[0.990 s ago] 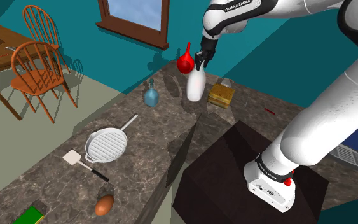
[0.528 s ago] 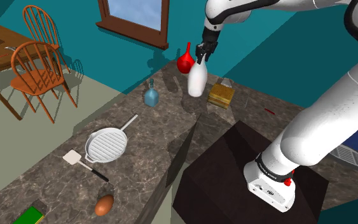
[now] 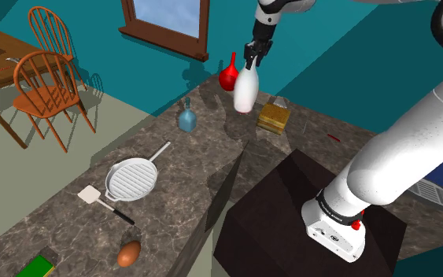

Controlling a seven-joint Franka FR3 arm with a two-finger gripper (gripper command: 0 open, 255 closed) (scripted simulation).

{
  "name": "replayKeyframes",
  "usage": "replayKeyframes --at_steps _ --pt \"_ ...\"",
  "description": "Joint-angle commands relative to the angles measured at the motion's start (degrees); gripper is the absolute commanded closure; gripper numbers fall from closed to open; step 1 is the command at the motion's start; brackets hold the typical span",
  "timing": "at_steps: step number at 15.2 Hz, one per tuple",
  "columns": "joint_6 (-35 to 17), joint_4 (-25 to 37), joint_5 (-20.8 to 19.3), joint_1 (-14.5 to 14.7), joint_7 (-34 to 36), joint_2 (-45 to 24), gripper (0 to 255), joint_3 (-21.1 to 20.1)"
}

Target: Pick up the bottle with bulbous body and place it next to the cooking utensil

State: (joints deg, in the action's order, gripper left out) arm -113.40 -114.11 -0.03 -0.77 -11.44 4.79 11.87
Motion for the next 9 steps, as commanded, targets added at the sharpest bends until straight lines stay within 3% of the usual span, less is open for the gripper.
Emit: replayKeyframes --at_steps 1,3,9 --pt "1.59 1.11 -0.1 -0.01 0.04 0.5 255 -0.01" --pt "2.66 2.05 -0.13 0.0 0.08 0.63 255 -0.03" --pt "2.26 -1.15 -0.66 3.6 8.66 3.47 255 -4.82"
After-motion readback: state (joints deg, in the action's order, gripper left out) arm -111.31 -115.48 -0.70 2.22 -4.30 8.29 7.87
